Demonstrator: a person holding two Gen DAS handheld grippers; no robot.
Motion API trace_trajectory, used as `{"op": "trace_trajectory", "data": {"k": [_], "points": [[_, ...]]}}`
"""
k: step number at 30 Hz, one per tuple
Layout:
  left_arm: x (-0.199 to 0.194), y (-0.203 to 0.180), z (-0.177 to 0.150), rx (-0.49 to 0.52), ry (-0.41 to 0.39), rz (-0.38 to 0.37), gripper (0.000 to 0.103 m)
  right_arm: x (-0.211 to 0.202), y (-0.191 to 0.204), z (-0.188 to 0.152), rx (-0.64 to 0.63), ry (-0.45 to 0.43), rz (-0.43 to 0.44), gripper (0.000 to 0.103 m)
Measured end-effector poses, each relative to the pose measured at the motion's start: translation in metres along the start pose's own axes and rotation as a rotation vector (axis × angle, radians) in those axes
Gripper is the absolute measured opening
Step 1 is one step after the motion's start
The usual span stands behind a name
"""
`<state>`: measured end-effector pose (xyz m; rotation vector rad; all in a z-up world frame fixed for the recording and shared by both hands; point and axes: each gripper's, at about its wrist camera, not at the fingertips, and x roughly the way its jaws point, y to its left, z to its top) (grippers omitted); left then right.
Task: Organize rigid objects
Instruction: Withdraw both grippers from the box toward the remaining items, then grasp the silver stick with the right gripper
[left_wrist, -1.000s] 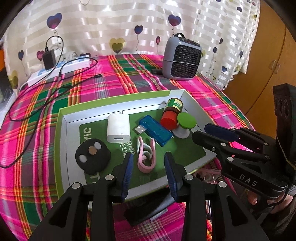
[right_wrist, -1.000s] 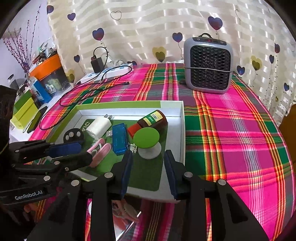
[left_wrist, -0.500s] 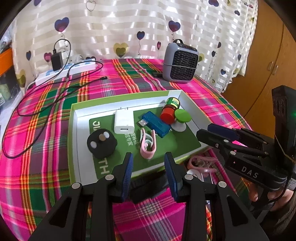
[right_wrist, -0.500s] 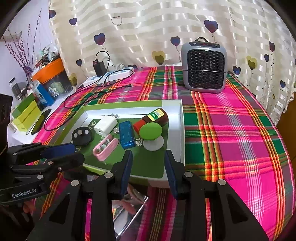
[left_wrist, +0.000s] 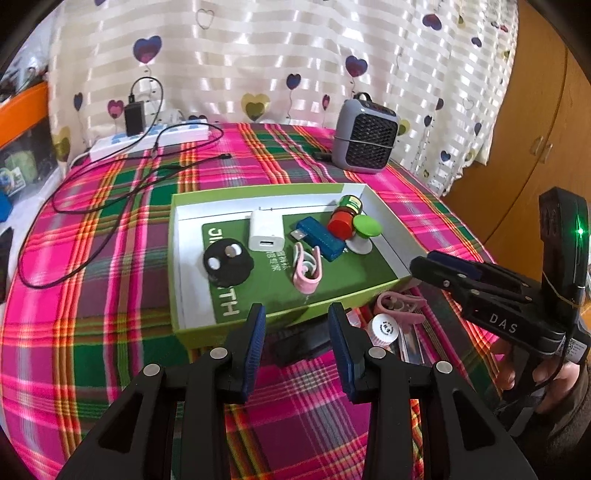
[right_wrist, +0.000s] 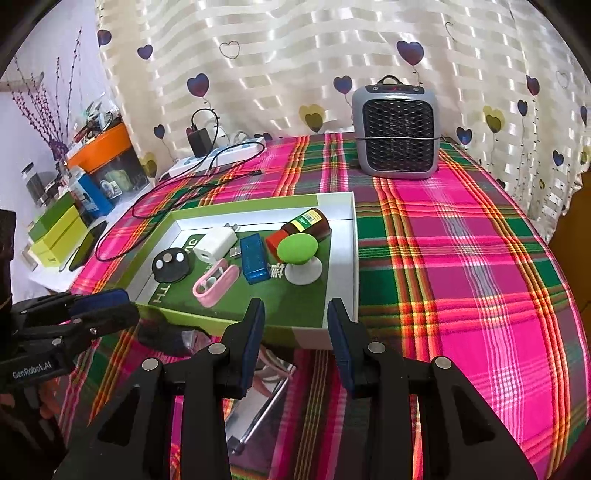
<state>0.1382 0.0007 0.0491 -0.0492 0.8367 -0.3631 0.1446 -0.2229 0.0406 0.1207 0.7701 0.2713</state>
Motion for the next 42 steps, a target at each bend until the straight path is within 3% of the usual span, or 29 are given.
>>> {"op": "trace_trajectory", "data": {"k": [13, 23, 32, 42], "points": [[-0.008, 0.002, -0.015, 0.027, 0.0, 0.011, 0.034, -0.023, 0.004, -0.006, 0.017, -0.044, -0.008, 0.037], [-0.012, -0.005, -0.027, 0.053, -0.005, 0.045, 0.034, -0.023, 0.019, -0.028, -0.001, 0.023, 0.009, 0.037], [-0.017, -0.009, -0.039, 0.102, -0.026, 0.124, 0.034, -0.014, 0.028, -0.045, 0.022, 0.079, 0.018, 0.037], [-0.018, -0.002, -0.044, 0.095, -0.025, 0.106, 0.034, -0.003, 0.043, -0.051, -0.008, 0.116, -0.057, 0.037]]}}
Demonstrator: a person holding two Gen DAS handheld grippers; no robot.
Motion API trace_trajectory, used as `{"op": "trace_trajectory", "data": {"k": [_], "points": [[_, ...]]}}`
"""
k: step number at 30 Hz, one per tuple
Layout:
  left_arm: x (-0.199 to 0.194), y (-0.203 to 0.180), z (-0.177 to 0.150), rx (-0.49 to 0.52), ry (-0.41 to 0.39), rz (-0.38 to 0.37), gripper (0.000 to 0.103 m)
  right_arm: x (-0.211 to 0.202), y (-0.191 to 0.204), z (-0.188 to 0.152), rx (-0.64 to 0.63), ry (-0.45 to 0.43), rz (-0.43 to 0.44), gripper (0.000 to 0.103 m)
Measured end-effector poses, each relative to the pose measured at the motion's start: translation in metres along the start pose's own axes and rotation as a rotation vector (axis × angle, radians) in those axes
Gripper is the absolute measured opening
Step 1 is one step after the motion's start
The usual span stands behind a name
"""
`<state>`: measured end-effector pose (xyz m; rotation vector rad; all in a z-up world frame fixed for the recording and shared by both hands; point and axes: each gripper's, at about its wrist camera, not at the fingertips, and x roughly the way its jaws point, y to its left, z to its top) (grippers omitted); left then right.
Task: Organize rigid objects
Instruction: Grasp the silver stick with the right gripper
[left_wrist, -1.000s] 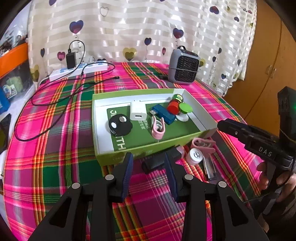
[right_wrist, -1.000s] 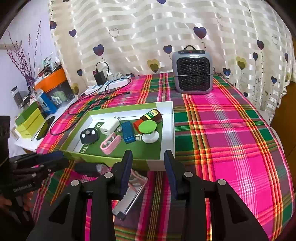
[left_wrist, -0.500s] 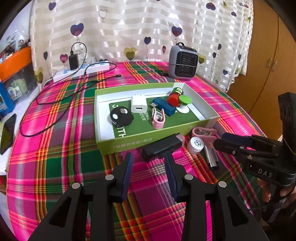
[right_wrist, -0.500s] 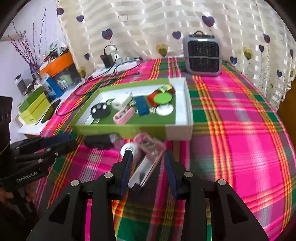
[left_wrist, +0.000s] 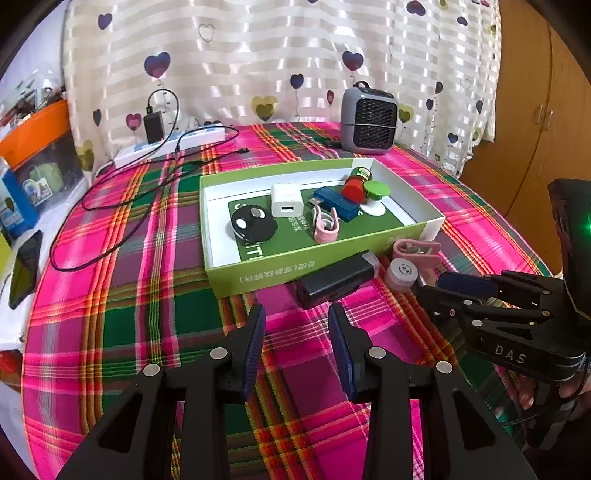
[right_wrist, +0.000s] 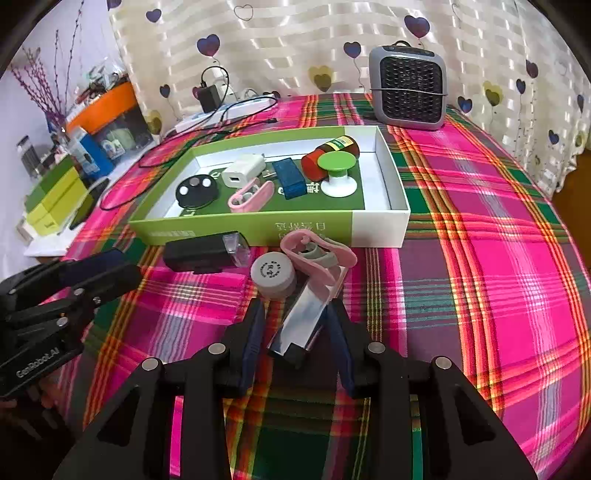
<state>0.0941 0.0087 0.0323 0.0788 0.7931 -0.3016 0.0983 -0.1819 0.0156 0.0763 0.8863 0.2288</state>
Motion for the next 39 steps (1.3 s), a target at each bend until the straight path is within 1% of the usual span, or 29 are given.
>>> {"op": "trace_trajectory", "data": {"k": [3, 9, 15, 21, 26, 27, 28, 30, 33, 39], "points": [[0.002, 0.001, -0.001, 0.0, 0.004, -0.007, 0.034, 0.004, 0.001, 0.0, 0.003, 0.015, -0.031, 0.037], [0.007, 0.004, -0.001, 0.003, 0.013, -0.034, 0.034, 0.006, 0.005, 0.0, -0.018, 0.006, -0.09, 0.037], [0.016, 0.005, 0.002, -0.001, 0.031, -0.116, 0.034, 0.005, 0.004, 0.0, -0.015, 0.003, -0.11, 0.037], [0.024, -0.003, 0.008, 0.023, 0.034, -0.166, 0.034, 0.002, -0.004, -0.002, -0.006, 0.003, -0.141, 0.037], [0.029, -0.007, 0.014, 0.053, 0.034, -0.159, 0.035, -0.001, -0.008, -0.004, -0.01, 0.003, -0.159, 0.036], [0.03, -0.009, 0.015, 0.066, 0.032, -0.152, 0.035, -0.001, -0.01, -0.004, -0.01, 0.003, -0.157, 0.034], [0.031, -0.01, 0.016, 0.075, 0.029, -0.144, 0.036, -0.002, -0.012, -0.005, -0.009, 0.001, -0.157, 0.028], [0.032, -0.009, 0.017, 0.074, 0.032, -0.142, 0.036, -0.004, -0.016, -0.005, 0.0, -0.001, -0.156, 0.024], [0.033, -0.007, 0.018, 0.063, 0.032, -0.144, 0.036, -0.006, -0.021, -0.007, -0.001, -0.003, -0.147, 0.024], [0.031, -0.003, 0.022, 0.081, 0.014, -0.134, 0.036, -0.012, -0.028, -0.013, -0.022, -0.015, -0.169, 0.024]]}}
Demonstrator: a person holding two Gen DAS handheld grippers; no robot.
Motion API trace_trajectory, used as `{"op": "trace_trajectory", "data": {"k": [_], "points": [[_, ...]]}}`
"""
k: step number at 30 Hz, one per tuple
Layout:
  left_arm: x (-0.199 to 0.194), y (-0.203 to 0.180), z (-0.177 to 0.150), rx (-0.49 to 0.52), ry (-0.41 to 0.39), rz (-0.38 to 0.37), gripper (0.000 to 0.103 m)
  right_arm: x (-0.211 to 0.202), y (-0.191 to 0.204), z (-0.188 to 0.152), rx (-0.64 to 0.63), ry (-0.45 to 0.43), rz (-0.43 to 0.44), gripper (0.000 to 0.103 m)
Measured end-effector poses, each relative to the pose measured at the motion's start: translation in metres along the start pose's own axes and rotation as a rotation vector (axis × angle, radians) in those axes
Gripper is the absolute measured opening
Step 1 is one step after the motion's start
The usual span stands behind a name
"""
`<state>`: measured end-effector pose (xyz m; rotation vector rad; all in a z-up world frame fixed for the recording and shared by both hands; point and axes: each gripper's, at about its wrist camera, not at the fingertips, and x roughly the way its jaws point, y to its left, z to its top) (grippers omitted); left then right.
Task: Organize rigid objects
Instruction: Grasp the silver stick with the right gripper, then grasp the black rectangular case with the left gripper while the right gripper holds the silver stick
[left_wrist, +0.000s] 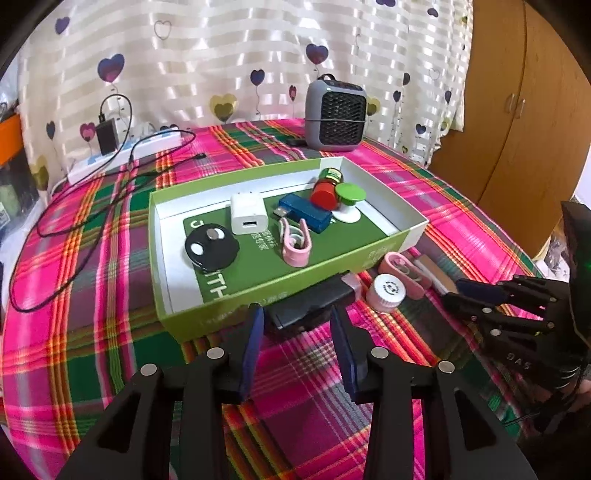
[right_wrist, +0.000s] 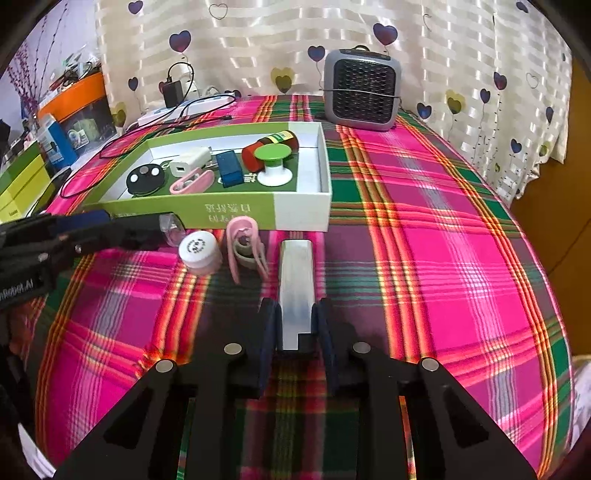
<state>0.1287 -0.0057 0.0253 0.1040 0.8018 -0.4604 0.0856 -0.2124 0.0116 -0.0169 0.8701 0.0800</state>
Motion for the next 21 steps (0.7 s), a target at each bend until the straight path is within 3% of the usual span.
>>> {"op": "trace_trajectory", "data": {"k": [9, 12, 21], "points": [[0.01, 0.008, 0.004, -0.032, 0.012, -0.084, 0.04, -0.003, -0.014, -0.003, 0.023, -0.004, 0.011, 0.024], [0.009, 0.0, 0.003, 0.0, 0.012, -0.077, 0.04, -0.002, -0.015, -0.003, 0.024, -0.006, 0.015, 0.024], [-0.001, -0.027, -0.006, 0.051, 0.017, -0.148, 0.04, -0.002, -0.016, -0.004, 0.021, -0.011, 0.025, 0.024]]}}
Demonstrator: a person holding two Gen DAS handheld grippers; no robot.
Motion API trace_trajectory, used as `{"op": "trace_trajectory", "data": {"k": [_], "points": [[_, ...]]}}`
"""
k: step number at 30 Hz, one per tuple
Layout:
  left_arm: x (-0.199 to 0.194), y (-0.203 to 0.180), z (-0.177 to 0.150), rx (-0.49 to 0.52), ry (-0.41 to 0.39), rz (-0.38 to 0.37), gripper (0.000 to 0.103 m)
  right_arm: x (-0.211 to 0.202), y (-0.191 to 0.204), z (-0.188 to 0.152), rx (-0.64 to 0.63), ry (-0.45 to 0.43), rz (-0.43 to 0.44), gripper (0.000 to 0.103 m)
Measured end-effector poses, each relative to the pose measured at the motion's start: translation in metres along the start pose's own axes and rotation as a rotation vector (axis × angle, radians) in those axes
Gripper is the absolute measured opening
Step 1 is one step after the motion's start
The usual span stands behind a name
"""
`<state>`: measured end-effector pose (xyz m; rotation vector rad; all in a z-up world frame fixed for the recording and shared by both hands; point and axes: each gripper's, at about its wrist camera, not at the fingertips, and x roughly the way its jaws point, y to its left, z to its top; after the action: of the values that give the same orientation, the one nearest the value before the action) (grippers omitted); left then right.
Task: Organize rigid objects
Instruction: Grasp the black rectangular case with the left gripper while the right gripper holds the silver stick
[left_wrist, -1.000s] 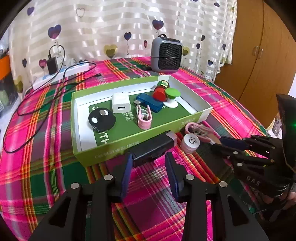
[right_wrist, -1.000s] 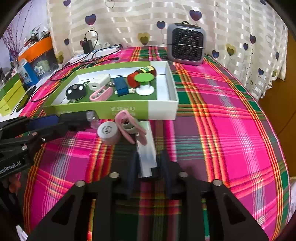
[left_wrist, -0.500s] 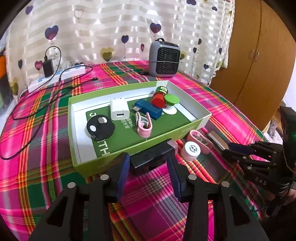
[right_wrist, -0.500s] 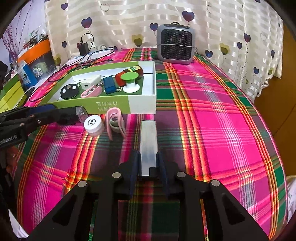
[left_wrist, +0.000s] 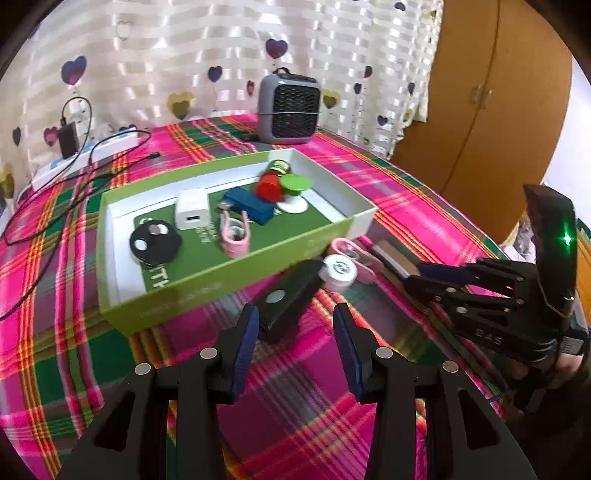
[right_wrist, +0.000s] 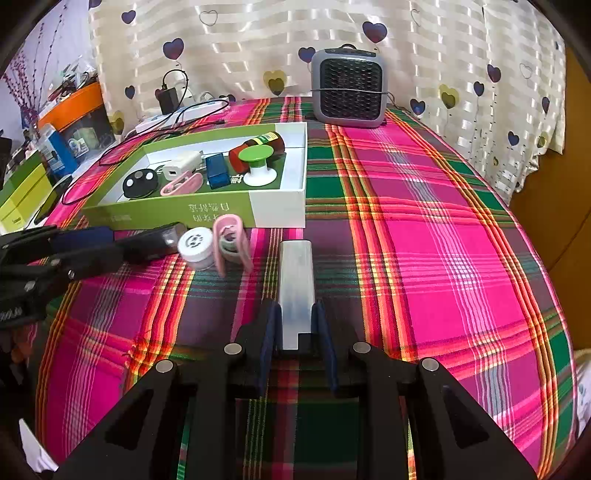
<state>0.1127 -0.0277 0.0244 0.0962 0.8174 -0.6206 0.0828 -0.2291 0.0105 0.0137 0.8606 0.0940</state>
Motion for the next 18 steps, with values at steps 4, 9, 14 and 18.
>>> {"op": "trace_trajectory", "data": {"k": [4, 9, 14, 18], "points": [[0.002, -0.008, -0.001, 0.047, 0.017, 0.02, 0.04, 0.0, -0.001, 0.0, -0.002, -0.001, 0.005, 0.024], [0.006, -0.006, 0.008, 0.082, 0.018, 0.07, 0.04, 0.0, -0.003, 0.0, 0.001, -0.003, 0.013, 0.024], [0.021, -0.006, 0.012, 0.072, 0.066, 0.03, 0.04, 0.001, -0.004, 0.001, 0.0, -0.005, 0.021, 0.024], [0.031, -0.009, 0.013, 0.072, 0.098, 0.053, 0.04, 0.001, -0.006, 0.002, -0.001, -0.004, 0.026, 0.024]]}}
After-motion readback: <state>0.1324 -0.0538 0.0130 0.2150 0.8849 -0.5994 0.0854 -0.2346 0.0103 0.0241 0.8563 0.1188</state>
